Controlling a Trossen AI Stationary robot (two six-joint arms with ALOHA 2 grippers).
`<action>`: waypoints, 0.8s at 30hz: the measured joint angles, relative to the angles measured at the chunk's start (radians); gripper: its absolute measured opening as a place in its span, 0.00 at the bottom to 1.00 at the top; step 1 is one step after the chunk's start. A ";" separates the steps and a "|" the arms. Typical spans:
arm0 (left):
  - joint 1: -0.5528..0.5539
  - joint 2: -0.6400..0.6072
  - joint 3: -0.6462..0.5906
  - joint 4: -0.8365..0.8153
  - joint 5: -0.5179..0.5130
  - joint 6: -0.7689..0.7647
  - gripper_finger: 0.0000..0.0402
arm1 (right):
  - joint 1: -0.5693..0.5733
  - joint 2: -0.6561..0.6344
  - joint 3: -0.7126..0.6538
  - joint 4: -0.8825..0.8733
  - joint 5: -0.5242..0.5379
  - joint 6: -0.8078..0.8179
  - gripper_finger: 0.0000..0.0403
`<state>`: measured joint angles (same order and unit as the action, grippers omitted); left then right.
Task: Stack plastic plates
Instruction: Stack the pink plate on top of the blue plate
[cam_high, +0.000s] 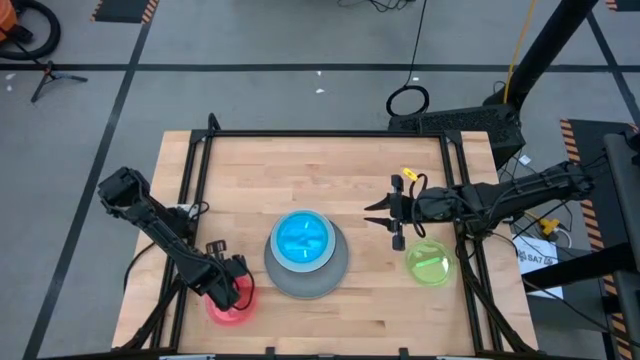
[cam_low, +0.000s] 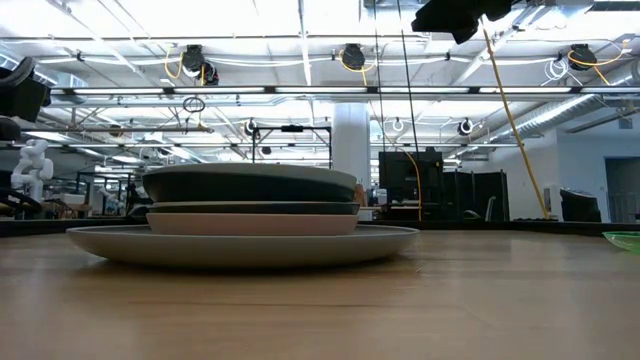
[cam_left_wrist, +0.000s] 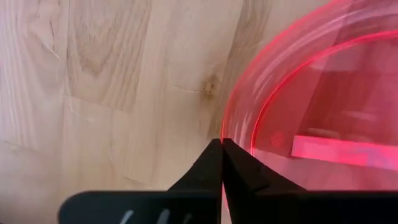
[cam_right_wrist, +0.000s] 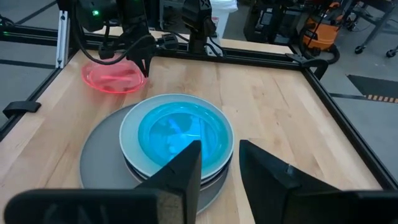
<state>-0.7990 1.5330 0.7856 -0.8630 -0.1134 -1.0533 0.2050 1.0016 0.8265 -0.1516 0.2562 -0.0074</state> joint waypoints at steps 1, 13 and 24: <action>-0.002 -0.002 0.000 -0.001 0.002 -0.004 0.01 | 0.000 0.000 0.000 0.000 0.000 0.000 0.26; -0.025 -0.051 0.129 -0.198 -0.056 -0.029 0.01 | 0.000 0.000 0.000 -0.003 0.000 -0.001 0.26; -0.025 -0.051 0.328 -0.427 -0.194 -0.026 0.01 | 0.000 0.000 0.000 -0.016 0.000 -0.003 0.26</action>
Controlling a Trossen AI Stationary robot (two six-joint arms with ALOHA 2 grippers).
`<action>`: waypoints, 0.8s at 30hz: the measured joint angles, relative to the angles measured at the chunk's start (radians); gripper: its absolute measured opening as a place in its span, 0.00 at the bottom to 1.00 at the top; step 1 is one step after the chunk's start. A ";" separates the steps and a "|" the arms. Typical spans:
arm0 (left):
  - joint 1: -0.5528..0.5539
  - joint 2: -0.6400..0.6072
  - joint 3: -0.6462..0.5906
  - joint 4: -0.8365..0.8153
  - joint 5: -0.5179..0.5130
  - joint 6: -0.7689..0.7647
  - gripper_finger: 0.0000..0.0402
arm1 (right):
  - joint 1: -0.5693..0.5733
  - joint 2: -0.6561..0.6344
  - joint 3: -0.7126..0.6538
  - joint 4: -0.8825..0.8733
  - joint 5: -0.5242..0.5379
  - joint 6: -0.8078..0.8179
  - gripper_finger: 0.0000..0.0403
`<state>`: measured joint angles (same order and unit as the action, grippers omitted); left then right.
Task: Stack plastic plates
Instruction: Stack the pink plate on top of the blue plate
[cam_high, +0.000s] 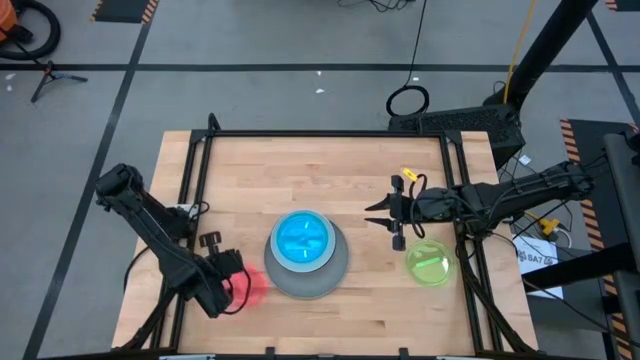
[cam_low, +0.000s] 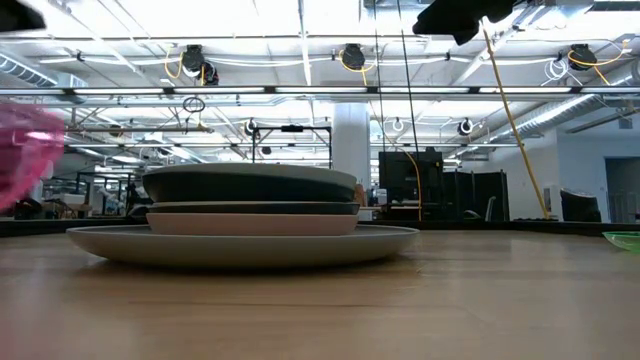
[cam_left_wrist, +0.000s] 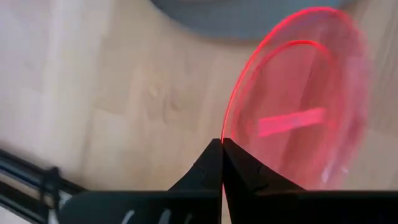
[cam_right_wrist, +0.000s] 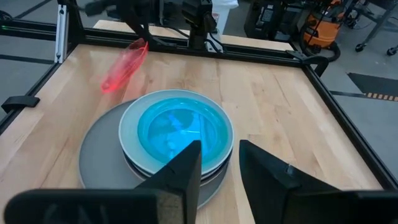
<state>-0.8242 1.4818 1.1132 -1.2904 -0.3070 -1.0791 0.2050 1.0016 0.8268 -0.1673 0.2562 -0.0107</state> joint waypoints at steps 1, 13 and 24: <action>0.002 0.000 0.024 -0.022 -0.028 -0.003 0.01 | 0.000 0.000 0.000 0.000 0.000 0.000 0.26; 0.107 -0.011 0.267 -0.119 -0.221 0.069 0.01 | 0.000 0.000 0.000 -0.002 0.000 -0.001 0.26; 0.378 -0.011 0.318 -0.017 -0.265 0.187 0.01 | 0.000 0.000 0.000 -0.003 0.000 -0.012 0.26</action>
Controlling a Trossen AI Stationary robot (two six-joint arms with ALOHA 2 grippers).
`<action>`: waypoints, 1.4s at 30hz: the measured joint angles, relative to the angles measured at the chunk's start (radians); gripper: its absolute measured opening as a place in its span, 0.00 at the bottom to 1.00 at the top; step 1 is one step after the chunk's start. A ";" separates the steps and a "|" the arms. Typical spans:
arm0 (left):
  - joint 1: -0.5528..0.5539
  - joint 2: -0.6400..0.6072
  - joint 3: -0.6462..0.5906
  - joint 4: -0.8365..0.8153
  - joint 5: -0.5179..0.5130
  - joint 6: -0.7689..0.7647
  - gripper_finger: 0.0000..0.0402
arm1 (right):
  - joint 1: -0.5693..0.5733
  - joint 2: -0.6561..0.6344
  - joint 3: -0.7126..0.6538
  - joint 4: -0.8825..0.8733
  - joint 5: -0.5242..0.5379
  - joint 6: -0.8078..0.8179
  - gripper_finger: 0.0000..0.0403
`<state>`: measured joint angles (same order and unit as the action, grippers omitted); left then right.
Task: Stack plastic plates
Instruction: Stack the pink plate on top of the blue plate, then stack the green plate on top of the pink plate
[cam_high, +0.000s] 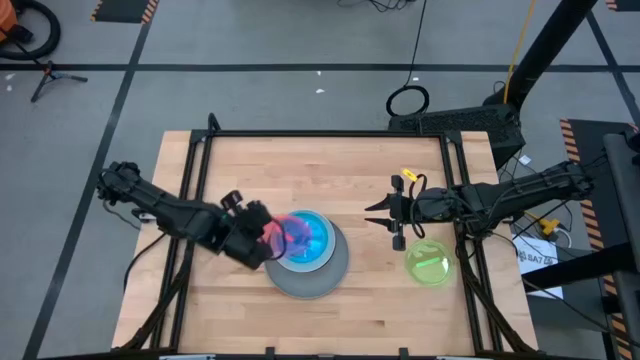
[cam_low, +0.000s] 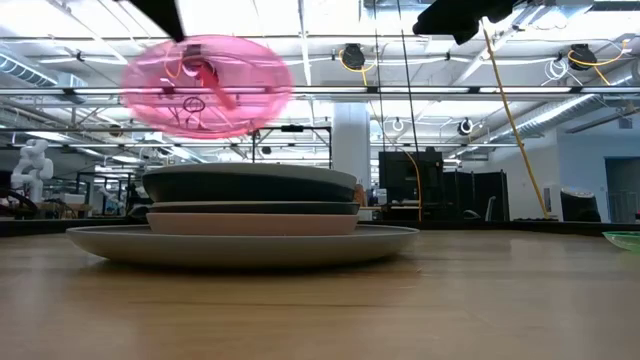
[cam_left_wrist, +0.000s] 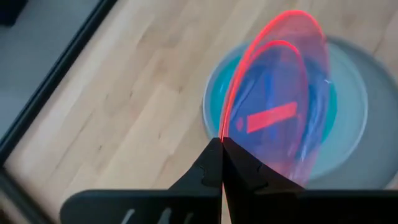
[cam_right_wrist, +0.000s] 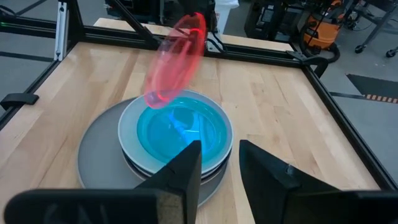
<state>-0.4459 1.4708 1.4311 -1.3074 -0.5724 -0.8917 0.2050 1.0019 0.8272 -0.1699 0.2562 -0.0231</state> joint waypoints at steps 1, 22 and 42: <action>0.025 0.000 0.000 0.034 0.003 0.032 0.01 | 0.000 0.000 0.000 -0.003 0.000 0.000 0.26; 0.227 0.124 -0.001 0.241 0.131 0.282 0.03 | 0.000 0.000 0.000 -0.106 0.001 0.032 0.26; 0.183 0.184 -0.001 0.213 0.070 0.410 0.21 | 0.000 0.000 0.000 -0.153 0.004 0.113 0.26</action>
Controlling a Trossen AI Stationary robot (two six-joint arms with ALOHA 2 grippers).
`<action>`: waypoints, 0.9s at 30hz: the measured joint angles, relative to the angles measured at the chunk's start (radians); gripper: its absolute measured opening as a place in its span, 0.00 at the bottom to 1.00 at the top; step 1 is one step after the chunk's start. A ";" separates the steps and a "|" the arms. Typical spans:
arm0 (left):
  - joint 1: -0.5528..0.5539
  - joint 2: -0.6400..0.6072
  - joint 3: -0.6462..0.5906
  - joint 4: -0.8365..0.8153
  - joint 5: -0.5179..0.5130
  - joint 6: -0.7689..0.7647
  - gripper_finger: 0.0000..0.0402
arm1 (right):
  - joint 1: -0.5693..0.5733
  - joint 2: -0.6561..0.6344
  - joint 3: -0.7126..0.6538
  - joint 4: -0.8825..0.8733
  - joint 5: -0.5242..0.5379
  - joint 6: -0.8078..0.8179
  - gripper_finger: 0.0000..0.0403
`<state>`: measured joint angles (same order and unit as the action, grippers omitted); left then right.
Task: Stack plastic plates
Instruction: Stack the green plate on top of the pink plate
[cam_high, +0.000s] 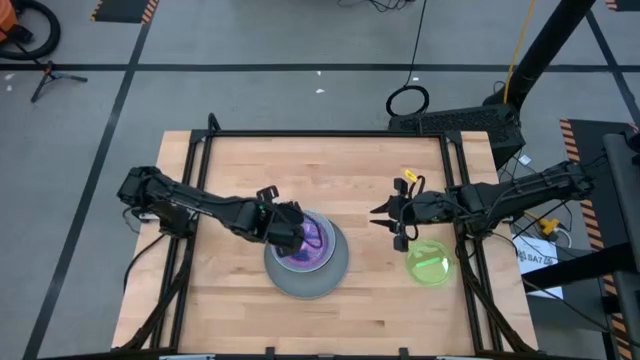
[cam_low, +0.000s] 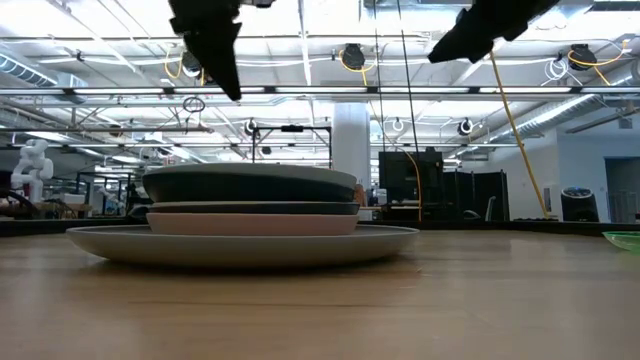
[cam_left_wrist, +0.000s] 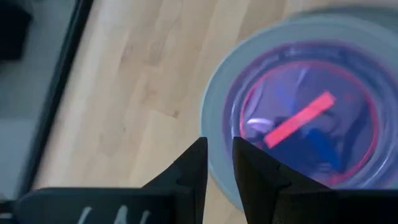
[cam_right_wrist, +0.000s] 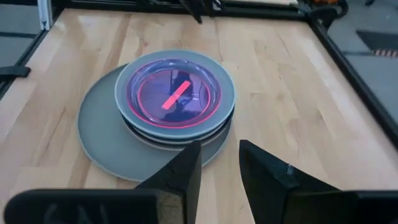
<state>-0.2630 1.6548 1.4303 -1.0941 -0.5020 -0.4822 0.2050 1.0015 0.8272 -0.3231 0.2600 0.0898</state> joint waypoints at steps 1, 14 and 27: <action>-0.013 0.001 0.000 -0.015 -0.014 0.019 0.21 | 0.000 0.000 0.000 -0.005 0.002 0.025 0.26; -0.250 -0.001 0.000 -0.072 -0.262 0.263 0.21 | 0.023 0.085 0.000 -0.317 -0.105 0.747 0.26; -0.355 -0.335 -0.363 0.091 -0.550 0.122 0.21 | 0.061 0.201 0.000 -0.509 -0.265 1.140 0.16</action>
<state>-0.6176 1.3195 1.0671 -1.0032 -1.0520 -0.3604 0.2663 1.2022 0.8272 -0.8321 -0.0049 1.2297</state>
